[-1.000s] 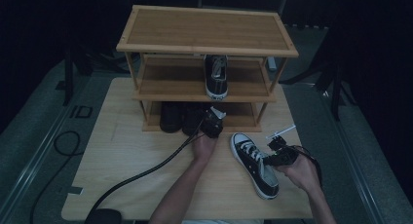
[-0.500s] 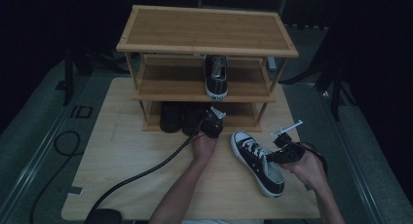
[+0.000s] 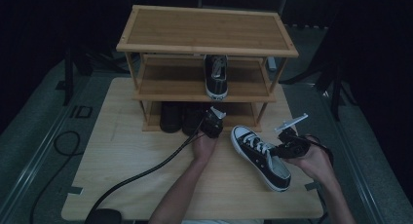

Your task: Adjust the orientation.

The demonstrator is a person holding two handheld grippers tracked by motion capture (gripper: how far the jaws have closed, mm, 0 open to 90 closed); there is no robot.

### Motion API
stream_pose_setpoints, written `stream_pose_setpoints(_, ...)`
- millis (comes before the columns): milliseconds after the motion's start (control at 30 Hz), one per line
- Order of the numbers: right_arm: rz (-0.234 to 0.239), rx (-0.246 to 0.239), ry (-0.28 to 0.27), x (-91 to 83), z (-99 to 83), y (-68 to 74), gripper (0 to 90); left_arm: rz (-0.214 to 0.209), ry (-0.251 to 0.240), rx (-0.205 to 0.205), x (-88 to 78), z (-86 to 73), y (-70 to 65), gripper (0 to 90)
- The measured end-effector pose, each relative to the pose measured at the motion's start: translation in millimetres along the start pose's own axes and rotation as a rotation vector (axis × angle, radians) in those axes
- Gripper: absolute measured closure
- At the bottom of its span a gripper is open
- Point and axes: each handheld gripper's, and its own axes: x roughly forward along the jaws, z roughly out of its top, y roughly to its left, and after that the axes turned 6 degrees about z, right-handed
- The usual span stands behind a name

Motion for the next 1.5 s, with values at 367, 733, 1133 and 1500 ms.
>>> stream_pose_setpoints(367,0.000,-0.064,-0.020,-14.7,11.2,0.5,88.4,0.000,0.000,0.000,0.0,0.0,0.0,87.8)
stream_pose_setpoints(733,-0.007,-0.107,-0.025,-25.0,22.1,4.6,88.3,0.000,0.001,0.000,0.0,0.0,0.0,87.8)
stream_pose_setpoints(1133,0.010,-0.159,-0.028,-36.8,32.8,6.8,88.3,0.000,0.001,0.000,0.0,0.0,0.1,87.8)
stream_pose_setpoints(1500,0.015,-0.204,-0.023,-43.8,41.1,7.8,88.3,0.001,0.001,0.000,0.0,0.0,0.0,87.8)
